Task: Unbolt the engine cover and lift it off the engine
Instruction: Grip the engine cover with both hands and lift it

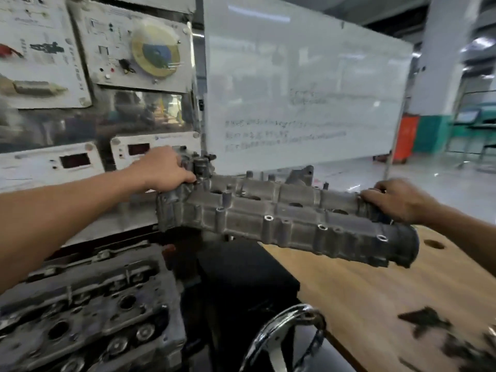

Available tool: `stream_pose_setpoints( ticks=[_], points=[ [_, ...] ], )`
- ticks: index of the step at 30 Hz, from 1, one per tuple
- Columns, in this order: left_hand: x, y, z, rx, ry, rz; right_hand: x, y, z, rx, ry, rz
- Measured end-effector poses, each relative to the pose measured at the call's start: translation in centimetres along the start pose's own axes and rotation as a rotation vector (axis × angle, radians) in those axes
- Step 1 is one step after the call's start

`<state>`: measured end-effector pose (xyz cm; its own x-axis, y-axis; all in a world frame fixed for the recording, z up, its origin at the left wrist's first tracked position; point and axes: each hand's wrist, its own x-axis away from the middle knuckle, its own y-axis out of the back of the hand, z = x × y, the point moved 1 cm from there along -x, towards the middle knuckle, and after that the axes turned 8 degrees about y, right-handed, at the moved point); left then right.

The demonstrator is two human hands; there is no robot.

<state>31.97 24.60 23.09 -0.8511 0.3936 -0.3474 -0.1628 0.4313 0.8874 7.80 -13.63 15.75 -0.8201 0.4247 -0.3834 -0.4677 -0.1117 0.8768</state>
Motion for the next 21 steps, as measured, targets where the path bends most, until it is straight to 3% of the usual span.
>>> stream_pose_setpoints(
  ticks=[8,15,21],
  points=[
    [-9.3,-15.5,-12.7,-0.008,-0.245,0.095,4.3,-2.9,-14.8,0.149,-0.248,-0.16],
    [-10.3,-25.4,-11.9,-0.083,-0.298,0.139,3.6,-6.9,-19.7,0.179,-0.264,-0.062],
    [-10.2,-27.9,-10.1,-0.086,-0.296,0.103,3.5,-9.7,-20.2,0.192,-0.205,-0.02]
  ],
)
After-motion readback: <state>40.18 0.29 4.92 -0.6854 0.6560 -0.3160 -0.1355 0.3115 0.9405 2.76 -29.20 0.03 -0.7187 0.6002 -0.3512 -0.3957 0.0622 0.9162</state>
